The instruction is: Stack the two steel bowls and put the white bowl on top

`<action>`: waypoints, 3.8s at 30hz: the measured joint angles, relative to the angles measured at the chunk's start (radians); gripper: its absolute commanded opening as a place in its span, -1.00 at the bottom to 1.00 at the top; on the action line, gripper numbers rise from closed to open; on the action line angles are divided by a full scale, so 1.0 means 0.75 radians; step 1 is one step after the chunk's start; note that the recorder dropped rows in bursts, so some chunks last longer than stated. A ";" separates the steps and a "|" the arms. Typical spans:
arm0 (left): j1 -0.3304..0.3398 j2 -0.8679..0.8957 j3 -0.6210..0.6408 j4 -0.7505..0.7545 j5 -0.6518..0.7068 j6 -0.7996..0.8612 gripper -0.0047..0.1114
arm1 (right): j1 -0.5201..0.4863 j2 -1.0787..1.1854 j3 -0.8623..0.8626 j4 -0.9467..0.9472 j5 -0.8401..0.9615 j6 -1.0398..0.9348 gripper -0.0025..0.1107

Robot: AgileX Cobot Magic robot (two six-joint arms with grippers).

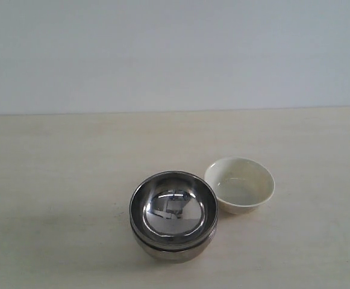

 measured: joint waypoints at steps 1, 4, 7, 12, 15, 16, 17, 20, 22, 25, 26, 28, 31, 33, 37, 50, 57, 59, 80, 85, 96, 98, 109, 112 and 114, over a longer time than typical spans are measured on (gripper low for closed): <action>0.000 0.000 0.000 0.000 0.000 0.000 -0.85 | 0.000 0.000 0.000 0.057 -0.002 0.085 -0.96; 0.000 0.000 0.000 0.000 0.000 0.000 -0.85 | 0.000 0.000 0.000 0.225 -0.016 0.263 -0.96; 0.000 0.000 0.000 0.000 0.000 0.000 -0.85 | 0.000 0.000 0.000 0.284 -0.021 0.326 -0.96; 0.000 0.000 0.000 0.000 0.000 0.000 -0.85 | 0.000 0.000 0.000 0.323 -0.077 0.380 -0.96; 0.000 0.000 0.000 0.000 0.000 0.000 -0.85 | 0.000 0.000 0.000 0.368 -0.127 0.426 -0.96; 0.000 0.000 0.000 0.000 0.000 0.000 -0.85 | 0.000 0.000 0.000 0.379 -0.148 0.440 -0.96; 0.000 0.000 0.000 0.000 0.000 0.000 -0.85 | 0.000 0.000 0.000 0.387 -0.169 0.448 -0.96; 0.000 0.000 0.000 0.000 0.000 0.000 -0.85 | 0.000 0.000 0.000 0.403 -0.265 0.452 -0.96; 0.000 0.000 0.000 0.000 0.000 0.000 -0.85 | 0.010 0.000 -0.019 0.405 -0.290 0.380 -0.96; 0.000 0.000 0.000 0.000 0.000 0.000 -0.85 | 0.032 0.000 -0.087 0.408 -0.327 0.278 -0.96; 0.000 0.000 0.000 0.000 0.000 0.000 -0.85 | 0.036 0.000 -0.116 0.408 -0.339 0.244 -0.96; 0.000 0.000 0.000 0.000 0.000 0.000 -0.85 | 0.042 0.000 -0.172 0.408 -0.363 0.159 -0.96; 0.000 0.000 0.000 0.000 0.000 0.000 -0.85 | 0.049 0.019 -0.249 0.411 -0.390 0.090 -0.96; 0.000 0.000 0.000 0.000 0.000 0.000 -0.85 | 0.049 0.105 -0.313 0.411 -0.393 0.031 -0.96; 0.000 0.000 0.000 0.000 0.000 0.000 -0.85 | 0.049 0.473 -0.500 0.411 -0.388 -0.093 -0.96; 0.000 0.000 0.000 0.000 0.000 0.000 -0.85 | 0.049 1.721 -1.303 0.437 0.152 -0.505 -0.43; 0.000 0.000 0.000 0.000 0.000 0.000 -0.85 | 0.049 1.993 -1.631 0.445 0.423 -0.572 -0.31; 0.000 0.000 0.000 0.000 0.000 0.000 -0.85 | 0.049 2.058 -1.678 0.447 0.469 -0.601 -0.31; 0.000 0.000 0.000 0.000 0.000 0.000 -0.85 | 0.169 2.594 -1.712 0.502 0.378 -0.839 -0.31; 0.000 0.000 0.000 0.000 0.000 0.000 -0.85 | 0.169 2.594 -1.718 0.436 0.383 -0.800 -0.31; 0.000 0.000 0.000 0.000 0.000 0.000 -0.85 | 0.169 2.482 -1.766 0.400 0.425 -0.771 -0.31; 0.000 0.000 0.000 0.000 0.000 0.000 -0.85 | 0.169 2.482 -1.766 0.348 0.430 -0.745 -0.31; 0.000 0.000 0.000 0.000 0.000 0.000 -0.85 | 0.169 2.576 -1.766 0.213 0.412 -0.629 -0.31; 0.000 0.000 0.000 0.000 0.000 0.000 -0.85 | 0.169 2.606 -1.766 0.213 0.398 -0.629 -0.31; 0.000 0.000 0.000 0.000 0.000 0.000 -0.85 | 0.169 2.620 -1.766 0.213 0.389 -0.629 -0.31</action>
